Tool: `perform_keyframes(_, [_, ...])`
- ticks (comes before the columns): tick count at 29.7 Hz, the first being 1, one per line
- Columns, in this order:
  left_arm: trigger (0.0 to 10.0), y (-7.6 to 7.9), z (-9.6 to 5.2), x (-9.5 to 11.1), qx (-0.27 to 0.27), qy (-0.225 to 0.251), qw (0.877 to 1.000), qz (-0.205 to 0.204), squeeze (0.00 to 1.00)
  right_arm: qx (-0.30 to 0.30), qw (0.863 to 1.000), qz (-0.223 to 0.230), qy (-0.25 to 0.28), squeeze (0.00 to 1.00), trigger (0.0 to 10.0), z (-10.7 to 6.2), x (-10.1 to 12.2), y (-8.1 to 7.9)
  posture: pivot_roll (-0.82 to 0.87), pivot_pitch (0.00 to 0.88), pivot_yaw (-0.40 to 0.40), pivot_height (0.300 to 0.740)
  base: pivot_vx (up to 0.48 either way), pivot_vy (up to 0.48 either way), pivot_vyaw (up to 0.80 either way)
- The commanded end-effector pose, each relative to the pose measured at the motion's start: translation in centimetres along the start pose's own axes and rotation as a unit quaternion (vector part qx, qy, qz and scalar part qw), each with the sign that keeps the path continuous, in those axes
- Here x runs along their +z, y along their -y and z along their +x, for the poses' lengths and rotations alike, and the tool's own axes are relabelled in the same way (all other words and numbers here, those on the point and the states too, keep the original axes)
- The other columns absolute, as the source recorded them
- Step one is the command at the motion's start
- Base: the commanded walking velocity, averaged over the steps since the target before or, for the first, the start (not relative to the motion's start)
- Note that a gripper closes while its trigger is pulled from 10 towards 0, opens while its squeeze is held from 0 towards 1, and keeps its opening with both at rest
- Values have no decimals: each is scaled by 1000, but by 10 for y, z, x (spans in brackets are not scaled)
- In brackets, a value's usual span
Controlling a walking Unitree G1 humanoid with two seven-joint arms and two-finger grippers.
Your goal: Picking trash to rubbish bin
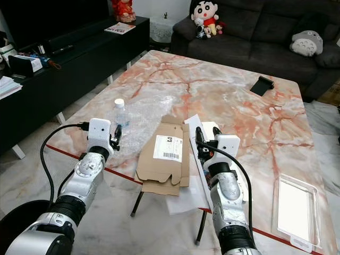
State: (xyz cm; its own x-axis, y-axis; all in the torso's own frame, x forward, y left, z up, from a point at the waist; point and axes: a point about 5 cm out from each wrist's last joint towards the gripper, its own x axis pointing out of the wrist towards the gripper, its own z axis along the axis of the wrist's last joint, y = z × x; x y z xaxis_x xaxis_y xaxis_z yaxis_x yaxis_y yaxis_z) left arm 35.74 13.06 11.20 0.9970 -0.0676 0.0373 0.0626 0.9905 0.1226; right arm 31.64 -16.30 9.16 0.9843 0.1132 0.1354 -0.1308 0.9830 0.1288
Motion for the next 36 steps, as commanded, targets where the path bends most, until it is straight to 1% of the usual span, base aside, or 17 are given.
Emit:
perform_keyframes(1, [0,4,2,3,-8,7,1000,4,0,-6,1000,-3,3,0,10000,-1,3,4,85,0,-112,740,0,0,0])
perform_keyframes(18, [0,9,3,6,-18,14,1000,2,0,-10,1000,-6,-4,0,10000,-1,2,8,76,0,-111,740,0,0,0])
perform_keyframes(31, [0,11,2,6,-25,19,1000,0,0,-8,1000,-7,-6,0,10000,0,1,6,77,0,-102,740,0,0,0])
perform_keyframes(36, [0,13,1,9,-29,30,999,-5,0,-7,1000,-6,-6,0,10000,1,1,5,78,0,-99,740,0,0,0])
